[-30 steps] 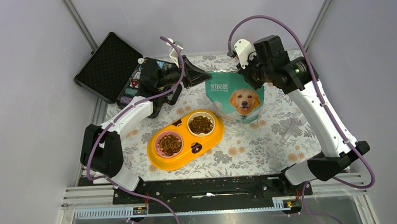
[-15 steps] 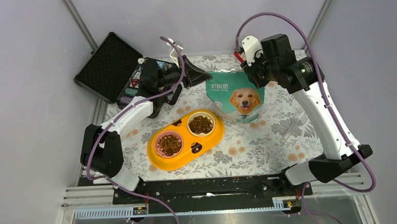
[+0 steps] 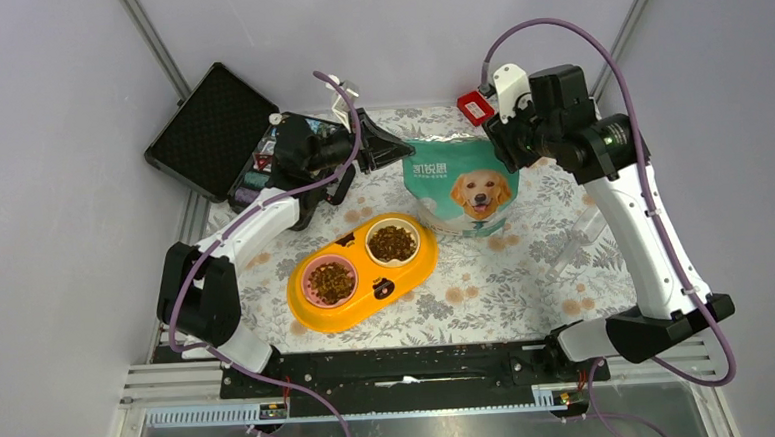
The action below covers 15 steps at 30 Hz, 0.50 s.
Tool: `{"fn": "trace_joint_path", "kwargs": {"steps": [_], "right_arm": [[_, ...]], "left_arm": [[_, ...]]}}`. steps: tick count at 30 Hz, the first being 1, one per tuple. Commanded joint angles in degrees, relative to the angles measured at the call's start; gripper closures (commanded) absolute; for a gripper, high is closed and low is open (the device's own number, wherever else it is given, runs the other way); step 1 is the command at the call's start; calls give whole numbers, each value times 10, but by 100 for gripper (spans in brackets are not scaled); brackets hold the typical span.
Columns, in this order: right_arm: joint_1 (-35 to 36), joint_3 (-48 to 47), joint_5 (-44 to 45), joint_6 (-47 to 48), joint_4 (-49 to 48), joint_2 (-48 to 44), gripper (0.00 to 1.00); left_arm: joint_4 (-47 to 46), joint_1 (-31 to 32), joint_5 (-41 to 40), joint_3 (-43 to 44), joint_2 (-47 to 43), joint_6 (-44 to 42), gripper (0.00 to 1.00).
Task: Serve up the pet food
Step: Close the pet food bag at the center of the board.
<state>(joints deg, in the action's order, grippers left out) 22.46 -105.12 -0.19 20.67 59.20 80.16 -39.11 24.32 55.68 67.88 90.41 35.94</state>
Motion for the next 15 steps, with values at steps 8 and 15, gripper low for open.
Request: {"fn": "trace_joint_path", "kwargs": {"steps": [8, 15], "right_arm": [[-30, 24, 80, -17, -25, -48, 100], [-30, 34, 88, -20, -33, -52, 99]], "left_arm": [[-72, -15, -4, 38, -53, 6, 100], [-70, -15, -9, 38, -54, 4, 100]]}}
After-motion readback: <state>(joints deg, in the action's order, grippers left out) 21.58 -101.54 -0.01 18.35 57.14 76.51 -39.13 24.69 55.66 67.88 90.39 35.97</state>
